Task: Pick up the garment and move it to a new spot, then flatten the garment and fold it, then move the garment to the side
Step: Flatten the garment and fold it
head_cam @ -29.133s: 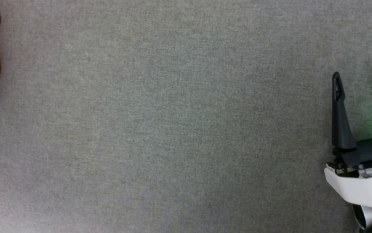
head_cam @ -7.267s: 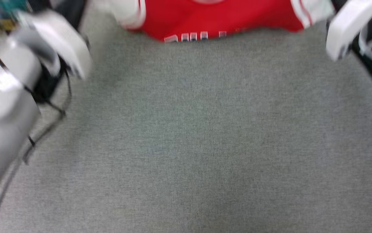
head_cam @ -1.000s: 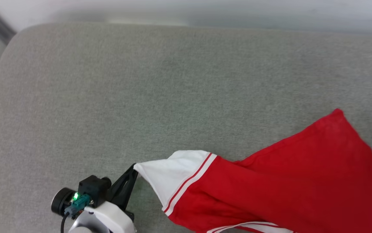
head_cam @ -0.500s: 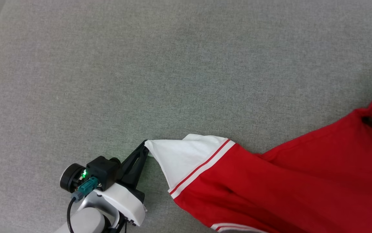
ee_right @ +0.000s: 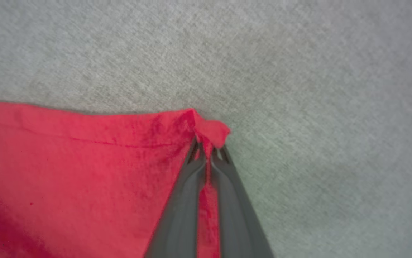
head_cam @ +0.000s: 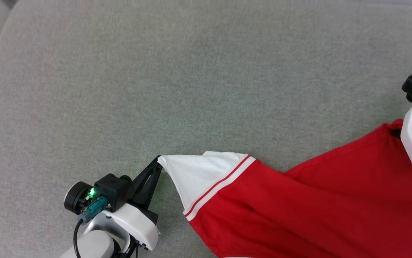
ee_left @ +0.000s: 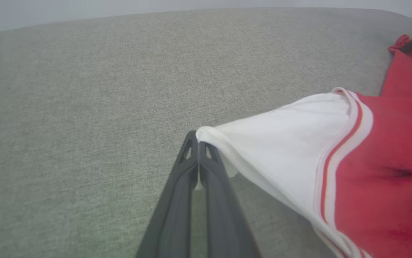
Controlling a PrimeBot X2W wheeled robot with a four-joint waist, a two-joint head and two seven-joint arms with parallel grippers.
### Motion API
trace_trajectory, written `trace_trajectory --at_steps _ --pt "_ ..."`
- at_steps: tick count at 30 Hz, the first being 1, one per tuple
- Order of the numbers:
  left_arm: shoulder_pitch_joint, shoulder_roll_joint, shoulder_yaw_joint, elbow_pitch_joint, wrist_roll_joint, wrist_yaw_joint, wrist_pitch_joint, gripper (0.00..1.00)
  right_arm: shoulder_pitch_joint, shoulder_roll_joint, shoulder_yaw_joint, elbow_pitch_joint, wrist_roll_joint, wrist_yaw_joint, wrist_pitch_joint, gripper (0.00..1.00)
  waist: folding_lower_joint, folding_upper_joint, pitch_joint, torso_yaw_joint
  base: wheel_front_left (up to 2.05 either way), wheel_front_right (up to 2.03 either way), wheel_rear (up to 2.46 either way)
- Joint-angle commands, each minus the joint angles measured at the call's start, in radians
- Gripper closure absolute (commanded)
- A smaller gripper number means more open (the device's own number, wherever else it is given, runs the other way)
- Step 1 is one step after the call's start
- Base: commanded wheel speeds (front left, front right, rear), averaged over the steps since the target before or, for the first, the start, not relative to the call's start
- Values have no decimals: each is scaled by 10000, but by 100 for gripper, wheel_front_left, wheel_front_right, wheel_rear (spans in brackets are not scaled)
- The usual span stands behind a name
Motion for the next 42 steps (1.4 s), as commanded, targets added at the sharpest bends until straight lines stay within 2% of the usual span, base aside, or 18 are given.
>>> trace_trajectory --at_steps 1,10,13,17,22,28,35,42 --pt "105 37 74 -19 82 -25 -27 100 -91 43 52 96 174 7 -199 100 -1 0 -425 -169 0 0 0" --pt "-626 491 210 -542 512 58 228 100 -647 -248 -34 -452 338 7 -1949 100 -1 0 -1718 -743 0 0 0" --pt "-1251 652 376 -879 641 19 393 100 -796 -348 -240 -565 225 7 -2608 100 -1 0 -1887 -945 0 0 0" --pt "-2367 819 544 -1272 903 -162 732 100 -1164 -157 -806 -569 20 7 -3394 100 -1 0 -1921 -1234 0 0 0" --pt "-4110 876 835 -1441 1071 -490 1215 100 -1850 477 -1707 -416 -574 7 -4309 100 -1 0 -1656 -1590 0 0 0" --pt "-6501 706 1326 -1063 1067 -911 1674 100 -3169 1474 -2421 -205 -1660 7 -4730 100 -1 0 -1002 -1975 0 0 0" --pt "-9779 278 1650 299 1148 -1648 2001 100 -5528 2478 -3026 648 -2801 7 -4948 100 -1 0 124 -2063 0 0 0" --pt "-12881 -95 1876 1999 1342 -2098 1874 100 -7939 3177 -3257 2029 -3653 7 -5461 100 -1 0 1080 -2119 0 0 0"
